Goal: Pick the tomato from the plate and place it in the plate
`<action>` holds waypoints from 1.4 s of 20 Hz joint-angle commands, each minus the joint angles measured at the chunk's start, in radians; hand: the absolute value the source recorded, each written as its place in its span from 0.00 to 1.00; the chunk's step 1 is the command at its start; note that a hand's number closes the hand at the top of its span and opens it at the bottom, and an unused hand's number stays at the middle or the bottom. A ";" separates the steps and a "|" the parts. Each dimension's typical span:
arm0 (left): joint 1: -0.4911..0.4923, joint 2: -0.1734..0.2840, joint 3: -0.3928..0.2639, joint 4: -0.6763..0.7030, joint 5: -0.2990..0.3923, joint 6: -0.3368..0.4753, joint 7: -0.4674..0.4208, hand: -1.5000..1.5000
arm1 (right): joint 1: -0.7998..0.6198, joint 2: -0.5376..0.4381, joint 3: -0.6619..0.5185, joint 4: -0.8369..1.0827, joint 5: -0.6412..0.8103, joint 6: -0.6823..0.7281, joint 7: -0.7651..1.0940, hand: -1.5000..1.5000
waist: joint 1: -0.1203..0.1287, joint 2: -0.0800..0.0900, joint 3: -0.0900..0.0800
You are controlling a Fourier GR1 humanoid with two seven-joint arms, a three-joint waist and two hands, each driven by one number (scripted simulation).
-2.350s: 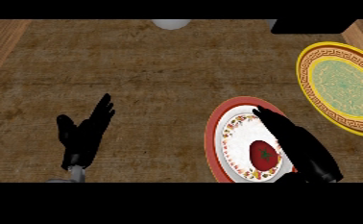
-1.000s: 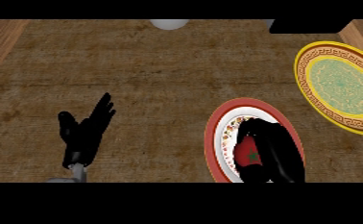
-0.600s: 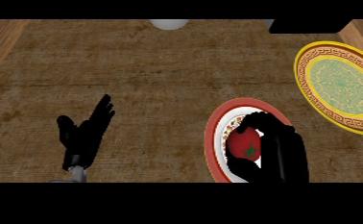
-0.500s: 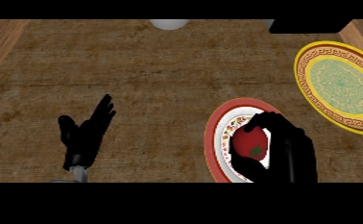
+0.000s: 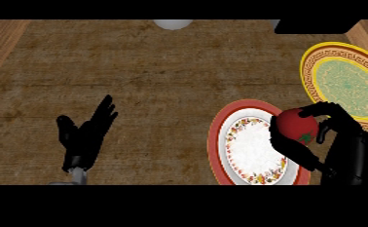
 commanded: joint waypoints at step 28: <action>-0.017 -0.027 -0.017 0.049 -0.027 -0.037 -0.013 0.50 | -0.604 -0.584 -0.598 1.542 -0.489 0.035 -0.695 0.00 | 0.060 0.024 -0.001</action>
